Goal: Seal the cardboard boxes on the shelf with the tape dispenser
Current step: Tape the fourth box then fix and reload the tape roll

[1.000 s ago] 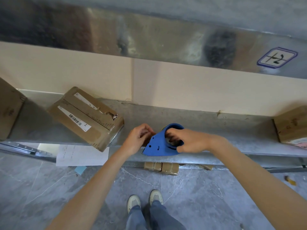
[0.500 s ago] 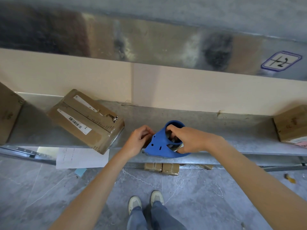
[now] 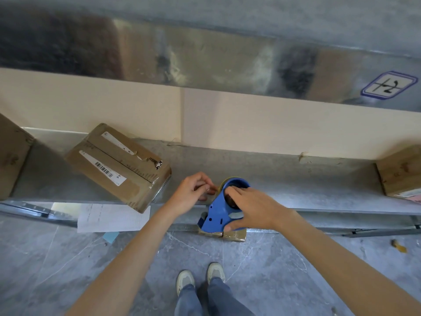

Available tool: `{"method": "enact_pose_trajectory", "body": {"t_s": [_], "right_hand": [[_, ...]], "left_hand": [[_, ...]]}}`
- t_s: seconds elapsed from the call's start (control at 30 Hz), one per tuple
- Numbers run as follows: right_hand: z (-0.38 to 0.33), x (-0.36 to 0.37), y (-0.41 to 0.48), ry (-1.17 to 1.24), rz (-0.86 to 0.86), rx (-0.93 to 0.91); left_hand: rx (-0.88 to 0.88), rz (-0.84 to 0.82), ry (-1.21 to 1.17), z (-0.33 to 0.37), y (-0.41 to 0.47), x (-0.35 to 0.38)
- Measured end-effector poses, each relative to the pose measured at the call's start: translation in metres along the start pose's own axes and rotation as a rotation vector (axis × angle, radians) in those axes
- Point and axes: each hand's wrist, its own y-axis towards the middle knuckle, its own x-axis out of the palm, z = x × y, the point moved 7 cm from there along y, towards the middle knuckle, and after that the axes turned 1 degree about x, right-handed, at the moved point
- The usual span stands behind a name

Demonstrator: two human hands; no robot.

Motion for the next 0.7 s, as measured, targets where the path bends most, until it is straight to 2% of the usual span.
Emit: {"method": "enact_pose_trajectory", "body": {"t_s": [0.1, 0.3, 0.47, 0.7], "right_hand": [[-0.002, 0.002, 0.002, -0.033, 0.049, -0.036], [-0.004, 0.005, 0.002, -0.142, 0.009, -0.077], [0.001, 0.001, 0.001, -0.066, 0.019, -0.069], [-0.002, 0.005, -0.012, 0.011, 0.053, -0.094]], "left_hand": [[0.018, 0.026, 0.033, 0.002, -0.002, -0.001], [0.013, 0.049, 0.084, 0.005, -0.003, -0.001], [0.041, 0.065, 0.114, 0.007, -0.005, -0.003], [0.158, 0.094, 0.358, 0.022, -0.017, -0.006]]}}
